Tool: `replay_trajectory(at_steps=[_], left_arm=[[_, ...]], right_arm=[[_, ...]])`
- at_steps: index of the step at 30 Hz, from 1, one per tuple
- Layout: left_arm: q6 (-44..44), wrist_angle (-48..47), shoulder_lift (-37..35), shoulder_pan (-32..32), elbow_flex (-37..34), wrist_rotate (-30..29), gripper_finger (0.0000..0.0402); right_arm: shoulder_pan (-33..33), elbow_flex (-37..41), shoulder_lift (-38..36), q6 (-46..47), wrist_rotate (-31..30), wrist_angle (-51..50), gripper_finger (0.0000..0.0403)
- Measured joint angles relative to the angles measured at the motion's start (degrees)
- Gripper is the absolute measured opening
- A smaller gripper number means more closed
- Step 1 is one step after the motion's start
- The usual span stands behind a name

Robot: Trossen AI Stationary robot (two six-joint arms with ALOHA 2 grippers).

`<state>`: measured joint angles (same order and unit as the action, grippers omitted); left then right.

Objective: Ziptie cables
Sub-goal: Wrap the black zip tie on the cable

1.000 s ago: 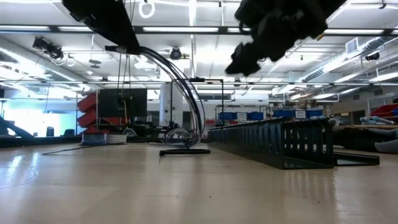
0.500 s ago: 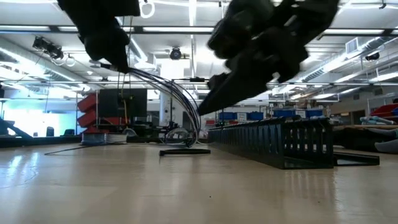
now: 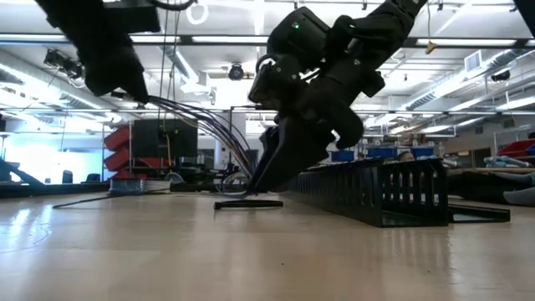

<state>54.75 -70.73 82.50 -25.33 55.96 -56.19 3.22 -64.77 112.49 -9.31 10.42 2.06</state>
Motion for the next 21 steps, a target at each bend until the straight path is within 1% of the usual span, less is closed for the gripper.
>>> replay_trajectory(at_steps=[5, 10, 15, 18, 19, 21], left_arm=[[-0.8, 8.2, -4.8, -0.5, -4.8, 0.4, 0.0001], [-3.6, 12.2, -5.7, -0.6, -6.0, 1.0, 0.0001], [-5.5, 14.9, -5.7, -0.6, -6.0, 1.0, 0.0001], [-7.2, 16.8, -5.7, -0.7, -6.0, 1.2, 0.0001], [-7.9, 17.3, -5.7, -0.7, -6.0, 1.3, 0.0001], [-8.2, 17.7, -5.7, -0.7, -6.0, 1.3, 0.0001]], right_arm=[[-1.1, 0.0, 0.0, 0.1, -0.7, -0.3, 0.0189], [-0.7, 0.0, 0.0, 1.0, -0.6, -2.7, 0.0189], [0.2, 0.0, 1.2, 1.7, -4.9, -3.2, 0.0174], [0.2, -0.2, 2.2, 2.2, -5.3, -3.3, 0.0145], [0.2, -0.2, 2.3, 2.4, -5.3, -3.7, 0.0127], [0.2, -0.3, 2.4, 2.4, -5.2, -4.1, 0.0074]])
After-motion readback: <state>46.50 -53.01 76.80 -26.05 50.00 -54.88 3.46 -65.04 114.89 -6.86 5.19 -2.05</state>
